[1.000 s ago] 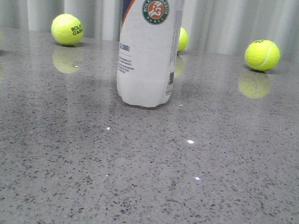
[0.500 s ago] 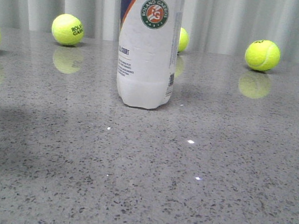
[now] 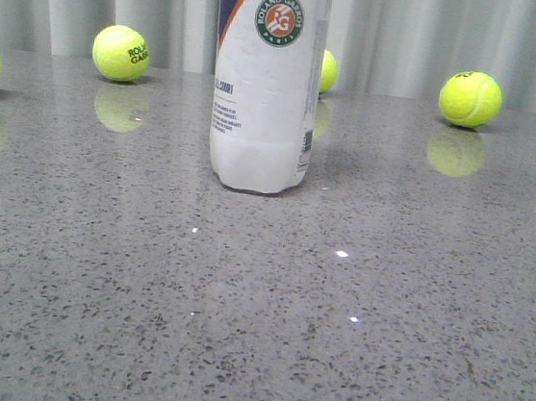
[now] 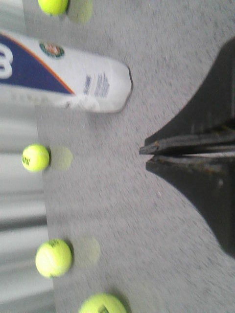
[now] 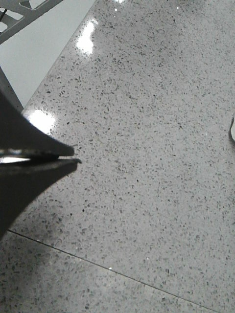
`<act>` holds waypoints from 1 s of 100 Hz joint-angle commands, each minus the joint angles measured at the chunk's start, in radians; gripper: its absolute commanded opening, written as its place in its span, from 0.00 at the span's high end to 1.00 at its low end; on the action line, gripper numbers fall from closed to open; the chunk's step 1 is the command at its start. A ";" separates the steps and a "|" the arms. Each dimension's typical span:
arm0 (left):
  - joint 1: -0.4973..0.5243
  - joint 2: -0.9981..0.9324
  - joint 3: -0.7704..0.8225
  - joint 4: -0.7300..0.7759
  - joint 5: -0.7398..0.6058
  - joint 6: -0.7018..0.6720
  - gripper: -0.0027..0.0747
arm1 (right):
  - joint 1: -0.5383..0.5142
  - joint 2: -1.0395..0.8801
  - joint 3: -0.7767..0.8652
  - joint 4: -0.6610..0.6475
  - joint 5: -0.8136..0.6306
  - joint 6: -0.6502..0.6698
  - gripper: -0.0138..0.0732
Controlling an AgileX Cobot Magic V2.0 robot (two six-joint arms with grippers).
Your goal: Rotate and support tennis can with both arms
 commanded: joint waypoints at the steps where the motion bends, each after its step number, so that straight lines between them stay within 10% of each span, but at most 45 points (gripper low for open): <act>1: 0.055 -0.063 0.031 -0.009 -0.096 -0.009 0.99 | -0.007 0.000 -0.027 0.019 -0.051 -0.004 0.91; 45: 0.411 -0.417 0.291 0.194 -0.127 -0.201 0.99 | -0.007 0.000 -0.027 0.019 -0.051 -0.004 0.91; 100: 0.425 -0.427 0.288 0.194 -0.060 -0.190 0.99 | -0.007 0.000 -0.027 0.019 -0.051 -0.004 0.91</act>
